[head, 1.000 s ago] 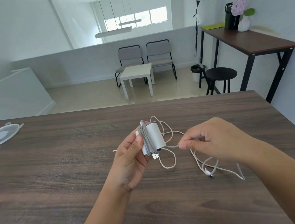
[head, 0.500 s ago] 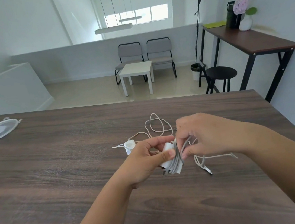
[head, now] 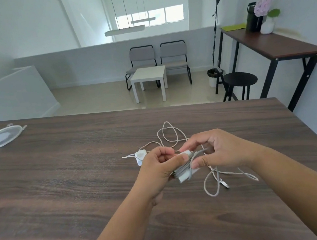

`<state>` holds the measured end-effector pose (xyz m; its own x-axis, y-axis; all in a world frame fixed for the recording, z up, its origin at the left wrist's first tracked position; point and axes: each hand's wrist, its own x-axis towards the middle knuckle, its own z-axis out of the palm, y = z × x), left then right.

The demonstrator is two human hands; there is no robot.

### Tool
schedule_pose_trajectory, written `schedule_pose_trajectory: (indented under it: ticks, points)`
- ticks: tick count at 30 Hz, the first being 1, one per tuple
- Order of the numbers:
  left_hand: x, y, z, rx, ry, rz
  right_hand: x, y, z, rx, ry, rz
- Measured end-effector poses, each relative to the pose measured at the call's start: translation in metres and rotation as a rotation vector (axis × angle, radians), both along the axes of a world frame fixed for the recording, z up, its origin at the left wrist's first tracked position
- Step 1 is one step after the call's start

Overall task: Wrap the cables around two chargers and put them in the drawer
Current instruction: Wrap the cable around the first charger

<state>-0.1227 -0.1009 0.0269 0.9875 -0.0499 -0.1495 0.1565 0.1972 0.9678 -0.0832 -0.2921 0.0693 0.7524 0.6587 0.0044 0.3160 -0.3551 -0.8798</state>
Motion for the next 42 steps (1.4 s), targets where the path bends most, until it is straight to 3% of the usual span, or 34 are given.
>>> schedule_pose_trajectory:
  ticks: [5,9,14,19,23,33,38,42]
  points:
    - [-0.007,-0.007,0.003,-0.209,-0.007,0.066,0.004,-0.002,-0.019,0.204,0.029,-0.091]
    - [-0.009,-0.007,0.005,-0.252,-0.070,0.088,0.005,-0.003,-0.023,0.251,-0.006,-0.135]
    - [-0.007,-0.002,0.000,-0.052,-0.158,0.130,0.002,-0.005,0.000,-0.008,-0.426,-0.190]
    - [-0.010,0.000,0.001,0.131,-0.249,0.026,0.006,-0.005,0.028,-0.222,-0.505,0.011]
    - [-0.010,0.001,0.007,0.177,-0.287,-0.060,0.006,-0.003,0.031,-0.187,-0.468,0.056]
    - [-0.018,0.010,0.012,0.161,-0.380,-0.167,0.003,-0.002,0.017,0.148,-0.146,-0.005]
    - [-0.023,0.001,0.003,0.092,-0.367,-0.082,-0.002,0.002,0.009,0.186,-0.167,-0.158]
    - [-0.026,-0.004,-0.005,0.133,-0.356,-0.073,-0.007,0.006,0.000,0.081,-0.234,-0.238]
